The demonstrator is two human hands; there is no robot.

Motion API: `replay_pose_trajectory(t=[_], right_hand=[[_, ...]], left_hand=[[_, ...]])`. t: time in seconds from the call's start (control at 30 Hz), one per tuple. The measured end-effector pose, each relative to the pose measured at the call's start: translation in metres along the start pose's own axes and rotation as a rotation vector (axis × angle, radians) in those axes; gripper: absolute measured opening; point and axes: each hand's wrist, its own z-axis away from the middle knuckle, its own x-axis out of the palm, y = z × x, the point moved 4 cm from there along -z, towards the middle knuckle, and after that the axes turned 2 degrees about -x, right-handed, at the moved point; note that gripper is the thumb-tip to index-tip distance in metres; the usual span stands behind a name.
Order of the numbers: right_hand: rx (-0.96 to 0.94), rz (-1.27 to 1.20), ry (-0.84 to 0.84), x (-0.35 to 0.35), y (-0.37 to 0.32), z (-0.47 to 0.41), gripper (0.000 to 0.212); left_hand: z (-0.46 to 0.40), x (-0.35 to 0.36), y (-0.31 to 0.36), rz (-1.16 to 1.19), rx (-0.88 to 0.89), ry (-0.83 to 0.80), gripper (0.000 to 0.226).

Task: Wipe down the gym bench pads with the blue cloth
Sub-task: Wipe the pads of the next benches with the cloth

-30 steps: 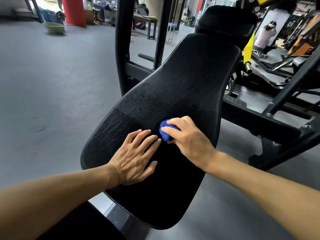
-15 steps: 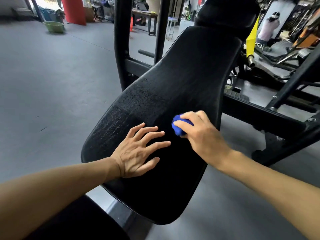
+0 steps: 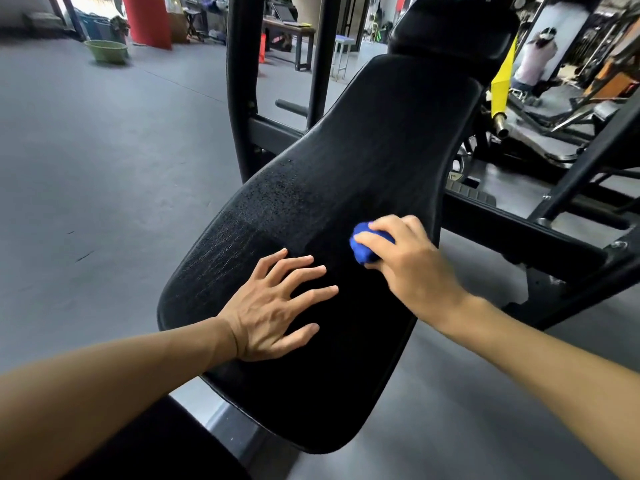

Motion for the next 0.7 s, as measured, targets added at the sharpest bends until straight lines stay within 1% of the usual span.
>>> replay_pose_trajectory(t=[0.07, 0.13, 0.2, 0.3, 0.37, 0.43, 0.5, 0.57, 0.63, 0.7], right_hand=[[-0.010, 0.006, 0.023, -0.018, 0.011, 0.032, 0.044], [0.007, 0.003, 0.039, -0.018, 0.015, 0.037, 0.042], [0.036, 0.006, 0.053, -0.005, 0.009, 0.012, 0.040], [0.077, -0.061, 0.044, 0.020, 0.001, -0.040, 0.037], [0.097, -0.101, 0.019, 0.023, 0.006, -0.051, 0.038], [0.074, -0.094, 0.012, 0.014, 0.014, -0.035, 0.041], [0.055, -0.062, 0.043, -0.001, 0.022, -0.004, 0.045], [0.040, -0.021, 0.071, -0.014, 0.029, 0.023, 0.044], [0.036, 0.021, 0.085, -0.012, 0.030, 0.023, 0.041], [0.046, 0.016, 0.089, 0.000, 0.024, -0.004, 0.039]], left_hand=[[0.001, -0.001, 0.000, 0.004, -0.004, -0.003, 0.058], [0.000, -0.001, 0.001, 0.004, -0.010, -0.006, 0.058], [-0.002, -0.001, 0.003, 0.004, -0.009, -0.011, 0.057], [-0.001, -0.001, 0.003, -0.004, -0.002, -0.001, 0.058], [-0.001, 0.000, 0.003, 0.000, 0.009, 0.011, 0.058], [0.000, 0.001, 0.002, -0.003, 0.007, 0.013, 0.058], [-0.001, 0.001, 0.001, -0.005, -0.001, 0.006, 0.057], [-0.001, 0.000, 0.001, -0.003, -0.006, -0.003, 0.057], [-0.002, 0.000, 0.002, 0.000, -0.005, -0.005, 0.057], [-0.002, 0.000, 0.002, 0.003, 0.002, -0.008, 0.058]])
